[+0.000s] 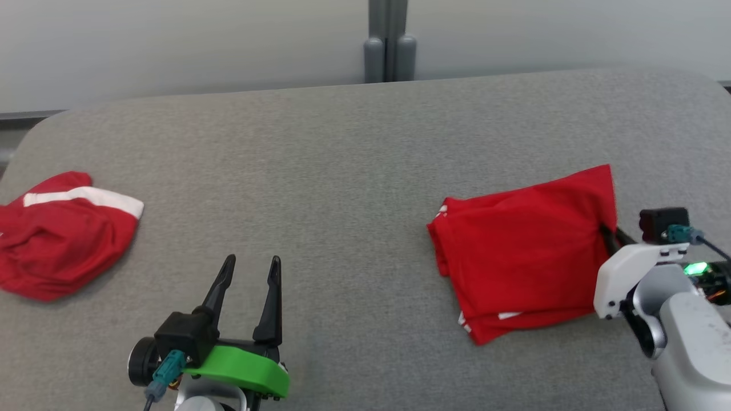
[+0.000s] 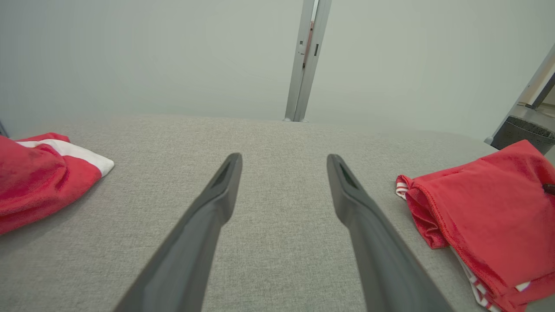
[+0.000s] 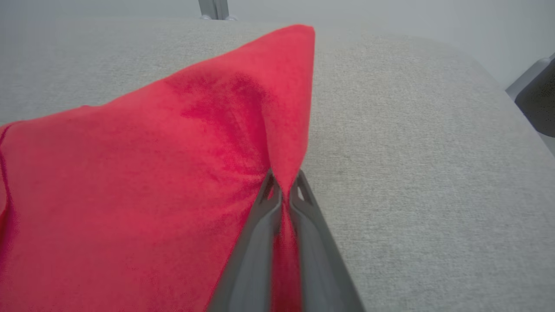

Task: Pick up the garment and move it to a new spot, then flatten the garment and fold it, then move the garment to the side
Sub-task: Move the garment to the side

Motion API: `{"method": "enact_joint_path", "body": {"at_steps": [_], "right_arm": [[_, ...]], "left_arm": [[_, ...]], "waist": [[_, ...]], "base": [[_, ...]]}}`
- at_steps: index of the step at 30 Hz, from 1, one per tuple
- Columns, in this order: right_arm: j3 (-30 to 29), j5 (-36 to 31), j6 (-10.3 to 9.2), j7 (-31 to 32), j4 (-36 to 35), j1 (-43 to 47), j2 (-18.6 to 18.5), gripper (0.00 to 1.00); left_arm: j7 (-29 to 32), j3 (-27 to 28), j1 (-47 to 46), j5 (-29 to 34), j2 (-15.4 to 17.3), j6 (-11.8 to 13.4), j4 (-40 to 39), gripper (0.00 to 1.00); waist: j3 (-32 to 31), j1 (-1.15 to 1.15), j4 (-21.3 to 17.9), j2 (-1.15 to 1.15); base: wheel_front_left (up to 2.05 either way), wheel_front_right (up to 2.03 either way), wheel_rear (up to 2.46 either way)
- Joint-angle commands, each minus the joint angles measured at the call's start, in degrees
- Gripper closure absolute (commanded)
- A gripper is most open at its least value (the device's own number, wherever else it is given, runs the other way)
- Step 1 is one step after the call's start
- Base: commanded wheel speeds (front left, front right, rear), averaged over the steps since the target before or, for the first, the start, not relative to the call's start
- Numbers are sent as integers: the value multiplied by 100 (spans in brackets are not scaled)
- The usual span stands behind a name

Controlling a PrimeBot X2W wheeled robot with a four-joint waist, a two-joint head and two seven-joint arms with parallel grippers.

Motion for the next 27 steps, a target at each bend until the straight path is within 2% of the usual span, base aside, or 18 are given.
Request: {"method": "enact_joint_path", "body": {"at_steps": [1, 7, 14, 20, 27], "right_arm": [[-117, -41, -10, -64, -60, -109, -87, 100], [-480, -96, -10, -184, -220, -353, -110, 100], [-704, -196, -10, -328, -280, -475, 20, 100], [-562, -331, -10, -365, -199, -600, 129, 100], [-277, -519, -10, -549, 127, -1380, 9, 100]], "left_arm": [[-26, -22, -162, 54, -1, -42, 0, 0], [-29, -87, -416, 169, 21, -85, 11, 0], [39, -271, -785, 271, 2, -212, 130, 0], [42, -329, -958, 305, -13, -237, 144, 0], [10, -300, -1026, 276, -2, -218, 150, 0]], "waist": [[356, 0, -760, 0], [716, 0, -1576, 0], [948, 0, -2020, 0], [1067, 0, -2007, 0], [1241, 0, -1594, 0]], "base": [[0, 0, 0], [0, 0, 0], [0, 0, 0], [0, 0, 0], [0, 0, 0]]}}
